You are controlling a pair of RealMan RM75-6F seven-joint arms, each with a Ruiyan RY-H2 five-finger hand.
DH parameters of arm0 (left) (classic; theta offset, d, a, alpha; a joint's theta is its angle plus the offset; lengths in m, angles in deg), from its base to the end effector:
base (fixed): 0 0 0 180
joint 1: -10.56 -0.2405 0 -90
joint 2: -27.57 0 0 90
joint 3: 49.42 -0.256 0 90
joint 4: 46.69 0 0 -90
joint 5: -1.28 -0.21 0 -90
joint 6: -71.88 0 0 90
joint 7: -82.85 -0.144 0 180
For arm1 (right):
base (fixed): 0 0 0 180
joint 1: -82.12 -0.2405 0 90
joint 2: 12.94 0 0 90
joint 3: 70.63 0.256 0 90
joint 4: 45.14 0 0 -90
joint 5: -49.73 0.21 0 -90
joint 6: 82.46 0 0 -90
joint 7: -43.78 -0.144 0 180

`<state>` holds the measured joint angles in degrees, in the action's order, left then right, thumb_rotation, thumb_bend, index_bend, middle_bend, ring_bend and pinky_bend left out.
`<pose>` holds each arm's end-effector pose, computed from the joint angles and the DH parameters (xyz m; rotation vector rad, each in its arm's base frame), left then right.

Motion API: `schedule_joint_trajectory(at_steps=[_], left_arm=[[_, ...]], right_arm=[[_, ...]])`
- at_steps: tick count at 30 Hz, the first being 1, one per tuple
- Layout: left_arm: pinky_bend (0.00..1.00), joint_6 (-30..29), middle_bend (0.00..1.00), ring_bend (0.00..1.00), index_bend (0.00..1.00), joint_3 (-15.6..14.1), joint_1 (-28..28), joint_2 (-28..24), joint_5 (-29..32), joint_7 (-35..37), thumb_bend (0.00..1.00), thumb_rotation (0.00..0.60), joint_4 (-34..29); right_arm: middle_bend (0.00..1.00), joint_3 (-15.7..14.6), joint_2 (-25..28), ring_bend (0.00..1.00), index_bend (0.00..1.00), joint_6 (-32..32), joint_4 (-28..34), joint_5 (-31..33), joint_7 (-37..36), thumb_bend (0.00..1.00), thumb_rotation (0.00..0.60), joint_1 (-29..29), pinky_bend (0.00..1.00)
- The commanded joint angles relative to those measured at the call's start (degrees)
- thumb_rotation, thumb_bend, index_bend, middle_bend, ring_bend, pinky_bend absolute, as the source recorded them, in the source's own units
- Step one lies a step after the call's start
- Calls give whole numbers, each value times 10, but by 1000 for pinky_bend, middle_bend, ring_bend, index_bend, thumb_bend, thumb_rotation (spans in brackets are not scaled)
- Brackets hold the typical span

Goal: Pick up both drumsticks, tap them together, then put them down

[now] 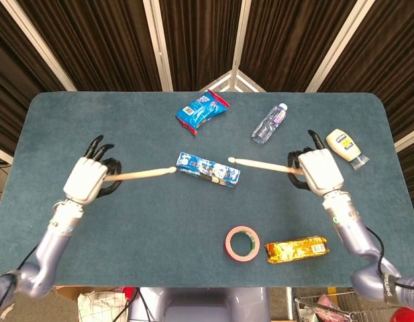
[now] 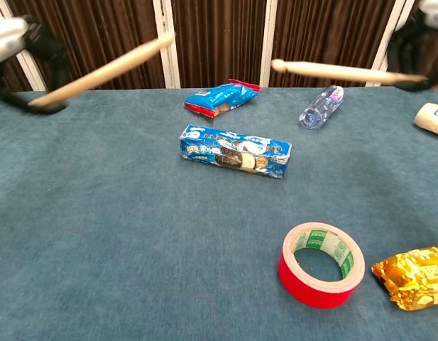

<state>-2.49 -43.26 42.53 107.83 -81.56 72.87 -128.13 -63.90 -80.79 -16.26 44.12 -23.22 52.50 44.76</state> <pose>-0.2056 0.3204 0.0690 -1.6957 -0.6360 -1.0796 -0.1997 -0.3493 0.1204 1.7024 -0.7129 0.9652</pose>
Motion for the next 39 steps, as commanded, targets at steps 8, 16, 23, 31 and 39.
schedule_joint_trajectory(at_steps=[8, 16, 23, 31, 39], left_arm=[[50, 45, 667, 188, 721, -57, -32, -15, -6, -2, 472, 600, 40], [50, 69, 657, 188, 708, -67, -32, 25, -12, 13, 472, 600, 106], [48, 96, 620, 171, 663, -66, -27, 52, -5, 6, 472, 600, 148], [46, 121, 585, 163, 609, -63, -19, 68, 2, -12, 472, 600, 160], [27, 139, 498, 126, 503, -49, -16, 67, 29, -51, 471, 600, 140]], right_arm=[[595, -54, -62, 492, 711, 23, -132, -82, -61, 465, 600, 46, 36], [594, -73, -109, 492, 711, 25, -206, -110, -89, 464, 600, 65, 36], [594, -82, -134, 492, 711, 15, -241, -128, -102, 464, 600, 70, 36], [594, -79, -144, 489, 711, -11, -241, -123, -84, 464, 600, 69, 36], [511, -52, -136, 429, 594, -51, -202, -74, -36, 464, 600, 64, 36]])
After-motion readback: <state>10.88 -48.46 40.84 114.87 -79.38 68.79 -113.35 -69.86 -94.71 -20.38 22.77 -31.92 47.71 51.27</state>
